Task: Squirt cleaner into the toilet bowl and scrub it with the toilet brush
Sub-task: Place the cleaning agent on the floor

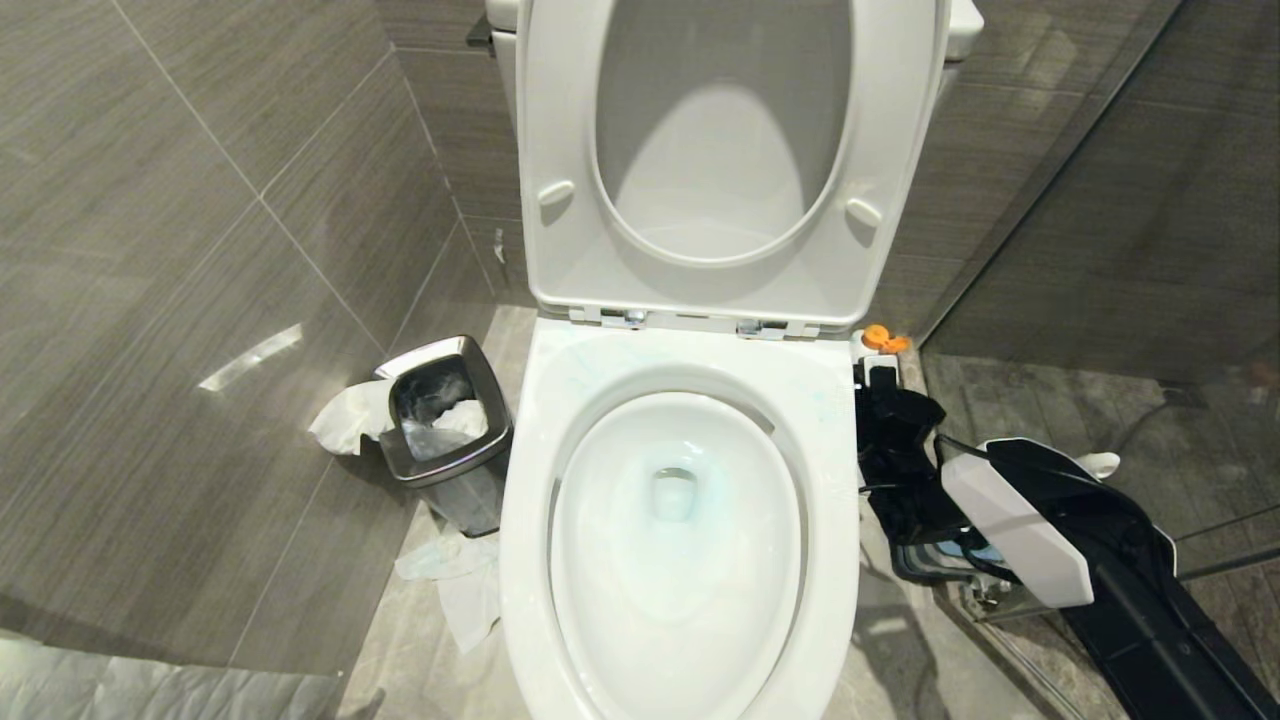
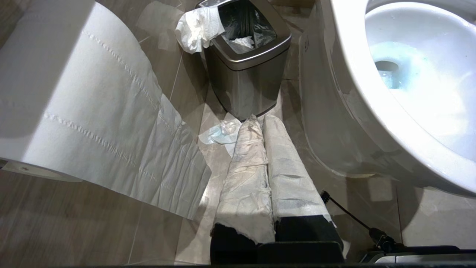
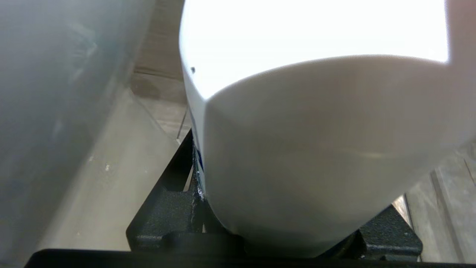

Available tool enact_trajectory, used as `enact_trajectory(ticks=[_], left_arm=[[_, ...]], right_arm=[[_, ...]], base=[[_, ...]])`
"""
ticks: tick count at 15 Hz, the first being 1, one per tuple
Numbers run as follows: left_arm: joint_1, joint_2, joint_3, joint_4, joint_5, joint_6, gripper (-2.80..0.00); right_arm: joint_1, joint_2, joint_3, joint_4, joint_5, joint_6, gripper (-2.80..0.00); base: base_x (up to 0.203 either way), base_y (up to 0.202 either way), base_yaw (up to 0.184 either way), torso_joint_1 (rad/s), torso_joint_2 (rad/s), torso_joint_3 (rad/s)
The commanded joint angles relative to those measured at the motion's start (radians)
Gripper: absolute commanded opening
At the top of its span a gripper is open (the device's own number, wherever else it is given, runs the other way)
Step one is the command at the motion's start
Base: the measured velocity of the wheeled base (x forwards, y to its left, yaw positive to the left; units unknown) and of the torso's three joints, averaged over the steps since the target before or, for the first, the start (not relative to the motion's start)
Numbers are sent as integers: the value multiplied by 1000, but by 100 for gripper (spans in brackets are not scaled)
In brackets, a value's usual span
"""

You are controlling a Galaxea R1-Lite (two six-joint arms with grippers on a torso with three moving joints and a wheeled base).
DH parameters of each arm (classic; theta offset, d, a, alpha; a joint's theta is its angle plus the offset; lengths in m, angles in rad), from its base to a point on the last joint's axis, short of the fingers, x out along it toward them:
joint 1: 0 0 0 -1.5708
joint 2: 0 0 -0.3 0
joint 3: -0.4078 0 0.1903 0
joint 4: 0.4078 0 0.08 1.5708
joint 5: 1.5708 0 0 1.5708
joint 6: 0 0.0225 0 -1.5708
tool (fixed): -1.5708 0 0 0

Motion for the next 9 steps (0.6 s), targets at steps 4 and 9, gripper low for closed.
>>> enact_trajectory(ticks=[4, 9], left_arm=[[0, 1, 3, 0, 0, 2, -280], [0, 1, 3, 0, -1, 2, -280]], right_arm=[[2, -64, 83, -4, -3, -1, -280], [2, -105, 110, 19, -2, 2, -280]], base=[[0, 0, 0, 0, 0, 0], [0, 0, 0, 0, 0, 0]])
